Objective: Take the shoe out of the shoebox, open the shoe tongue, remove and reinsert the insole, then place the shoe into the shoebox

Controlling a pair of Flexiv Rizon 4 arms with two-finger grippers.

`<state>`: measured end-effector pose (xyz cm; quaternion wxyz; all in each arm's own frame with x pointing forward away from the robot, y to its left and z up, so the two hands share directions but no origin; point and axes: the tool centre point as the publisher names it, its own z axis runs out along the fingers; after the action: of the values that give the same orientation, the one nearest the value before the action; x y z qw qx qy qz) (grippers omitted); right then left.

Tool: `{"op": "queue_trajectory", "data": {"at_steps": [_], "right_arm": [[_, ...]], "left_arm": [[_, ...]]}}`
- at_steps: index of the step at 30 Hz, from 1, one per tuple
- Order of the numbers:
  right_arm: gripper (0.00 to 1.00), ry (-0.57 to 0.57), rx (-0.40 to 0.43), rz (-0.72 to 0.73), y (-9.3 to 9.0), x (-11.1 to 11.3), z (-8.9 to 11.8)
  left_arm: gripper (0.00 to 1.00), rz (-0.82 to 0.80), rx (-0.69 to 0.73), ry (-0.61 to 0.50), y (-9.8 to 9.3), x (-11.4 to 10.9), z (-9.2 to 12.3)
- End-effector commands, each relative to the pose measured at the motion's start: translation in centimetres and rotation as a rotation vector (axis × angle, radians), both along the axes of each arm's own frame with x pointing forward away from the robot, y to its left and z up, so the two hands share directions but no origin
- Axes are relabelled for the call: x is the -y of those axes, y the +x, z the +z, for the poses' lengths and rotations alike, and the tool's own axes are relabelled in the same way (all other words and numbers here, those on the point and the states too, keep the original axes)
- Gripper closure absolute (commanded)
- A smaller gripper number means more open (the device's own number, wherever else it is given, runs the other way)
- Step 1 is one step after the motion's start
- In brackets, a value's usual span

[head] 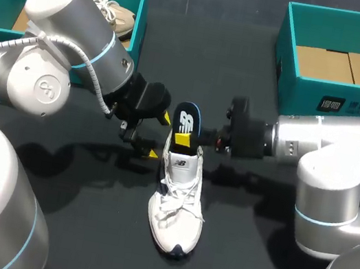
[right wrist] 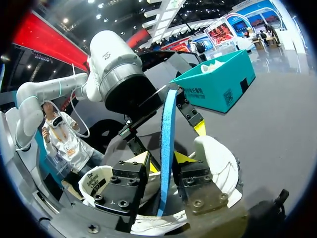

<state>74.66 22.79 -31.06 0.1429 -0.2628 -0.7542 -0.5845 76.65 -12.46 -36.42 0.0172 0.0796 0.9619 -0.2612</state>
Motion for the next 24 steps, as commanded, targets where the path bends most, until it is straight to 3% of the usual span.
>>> {"op": "queue_trajectory", "data": {"at_steps": [1,3,5,14,21,23,24], "right_arm": [[0.75,0.003,0.009,0.010,0.7,0.4,0.6],[0.81,0.011,0.017,0.012,1.1,0.3,0.7],[1.00,0.011,0.016,0.013,1.3,0.1,0.4],[1.00,0.027,-0.087,-0.001,-0.5,-0.2,-2.9],[1.00,-0.001,-0.106,-0.047,-2.1,0.1,-3.3],[0.80,-0.009,-0.087,-0.048,-1.9,0.0,-2.8],[0.77,-0.013,-0.076,-0.046,-1.8,-0.1,-2.6]], "left_arm": [[0.00,-0.001,0.000,0.001,0.0,0.0,0.0],[0.00,-0.001,0.000,0.001,0.0,0.0,0.0],[0.00,-0.001,0.000,0.001,0.0,0.0,0.0],[0.00,-0.001,0.000,0.001,0.0,0.0,0.0],[0.00,-0.001,0.000,0.001,0.0,0.0,0.0],[0.00,-0.001,0.000,0.001,0.0,0.0,0.0],[0.00,-0.001,0.000,0.001,0.0,0.0,0.0]]}}
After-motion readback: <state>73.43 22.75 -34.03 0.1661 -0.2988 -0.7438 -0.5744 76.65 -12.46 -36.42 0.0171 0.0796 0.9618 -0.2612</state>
